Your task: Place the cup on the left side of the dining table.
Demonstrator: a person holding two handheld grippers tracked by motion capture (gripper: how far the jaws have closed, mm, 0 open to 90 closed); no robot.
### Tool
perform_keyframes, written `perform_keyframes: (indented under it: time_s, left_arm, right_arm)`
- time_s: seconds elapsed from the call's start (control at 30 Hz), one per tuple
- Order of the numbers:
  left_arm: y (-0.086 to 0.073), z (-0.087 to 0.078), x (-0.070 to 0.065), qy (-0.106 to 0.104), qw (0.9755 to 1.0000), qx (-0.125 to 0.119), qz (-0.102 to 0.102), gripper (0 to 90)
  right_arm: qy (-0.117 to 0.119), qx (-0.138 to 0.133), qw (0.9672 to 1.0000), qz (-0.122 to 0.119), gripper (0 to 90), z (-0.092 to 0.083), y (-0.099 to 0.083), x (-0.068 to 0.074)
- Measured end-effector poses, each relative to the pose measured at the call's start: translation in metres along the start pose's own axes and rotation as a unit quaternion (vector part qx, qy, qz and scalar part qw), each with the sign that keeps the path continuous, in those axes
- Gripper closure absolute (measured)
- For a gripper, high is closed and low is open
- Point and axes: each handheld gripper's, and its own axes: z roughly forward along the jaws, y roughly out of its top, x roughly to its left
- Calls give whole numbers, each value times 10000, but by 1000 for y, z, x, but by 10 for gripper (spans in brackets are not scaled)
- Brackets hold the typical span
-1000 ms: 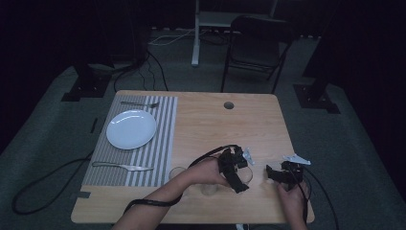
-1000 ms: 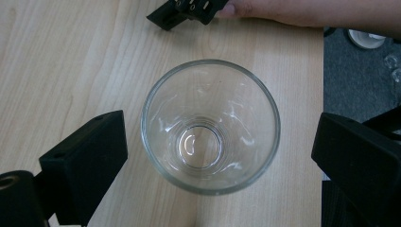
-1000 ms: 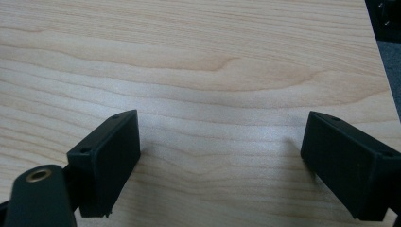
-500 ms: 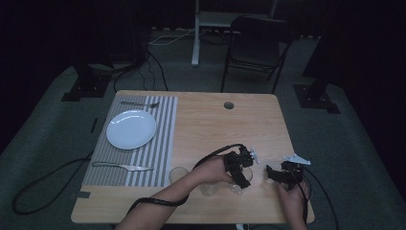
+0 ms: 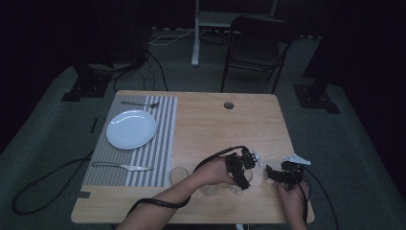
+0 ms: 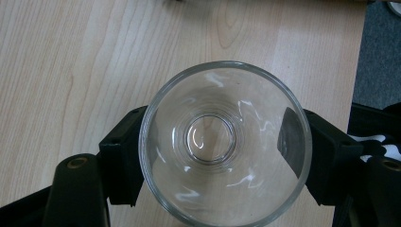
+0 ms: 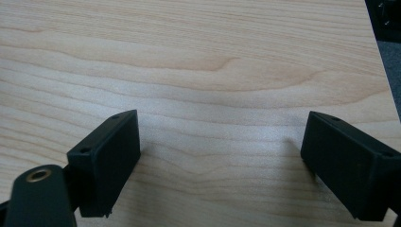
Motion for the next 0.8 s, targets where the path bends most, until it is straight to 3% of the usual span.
perform_keyframes:
  time_s: [0.43,0.73,0.8]
  left_arm:
    - [4,-3,-4,3,9993,219,313,285]
    - [5,-10,2,32,9997,111,205,285]
    - [5,-10,8,-45,9999,57,82,285]
  right_arm:
    - [-2,-2,10000,-4,122,0,0,0]
    - [-1,6,10000,-8,123,0,0,0]
    - [-2,3,10000,-8,122,0,0,0]
